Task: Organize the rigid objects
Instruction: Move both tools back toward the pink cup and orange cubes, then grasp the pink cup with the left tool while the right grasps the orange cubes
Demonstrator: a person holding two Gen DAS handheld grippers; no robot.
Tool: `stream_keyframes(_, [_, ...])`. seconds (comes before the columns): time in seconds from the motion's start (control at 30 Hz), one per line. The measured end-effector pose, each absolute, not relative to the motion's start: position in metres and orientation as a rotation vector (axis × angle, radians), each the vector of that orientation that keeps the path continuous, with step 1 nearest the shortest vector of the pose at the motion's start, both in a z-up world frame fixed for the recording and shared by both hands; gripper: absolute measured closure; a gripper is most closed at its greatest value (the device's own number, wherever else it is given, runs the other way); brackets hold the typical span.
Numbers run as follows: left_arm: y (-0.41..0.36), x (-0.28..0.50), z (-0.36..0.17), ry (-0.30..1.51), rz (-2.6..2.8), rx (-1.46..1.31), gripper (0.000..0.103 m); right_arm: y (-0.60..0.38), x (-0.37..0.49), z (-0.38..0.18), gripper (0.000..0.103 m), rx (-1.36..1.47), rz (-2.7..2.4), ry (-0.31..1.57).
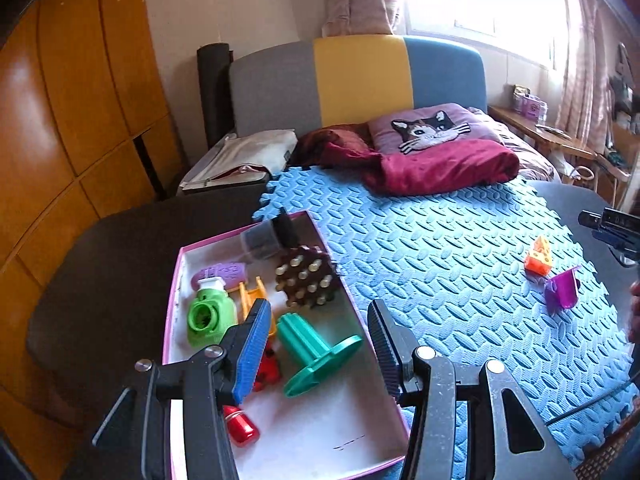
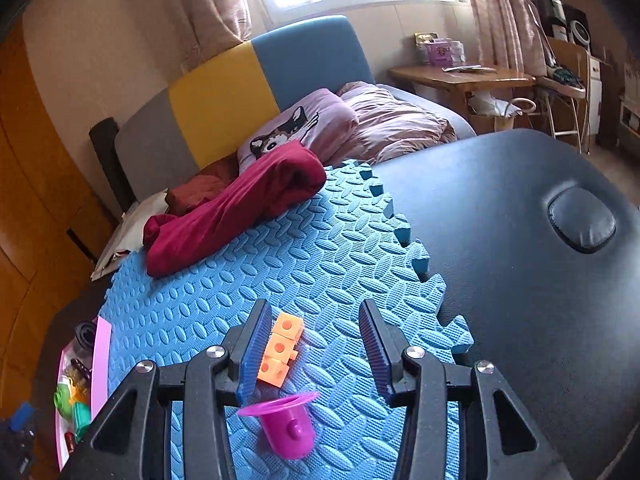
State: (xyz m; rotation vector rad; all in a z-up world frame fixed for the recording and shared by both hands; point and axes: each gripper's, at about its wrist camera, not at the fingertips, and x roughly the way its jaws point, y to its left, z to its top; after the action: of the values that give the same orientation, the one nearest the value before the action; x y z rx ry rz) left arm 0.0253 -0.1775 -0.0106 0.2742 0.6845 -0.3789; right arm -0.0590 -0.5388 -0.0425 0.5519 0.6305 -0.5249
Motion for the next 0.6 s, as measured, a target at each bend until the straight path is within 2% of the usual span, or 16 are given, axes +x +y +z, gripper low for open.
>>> stream_keyframes(0.6, [-0.254, 0.028, -0.030, 0.744, -0.541, 0.349, 0.049, -0.563, -0.077, -0.046, 0.057, 0.692, -0.586, 0.591])
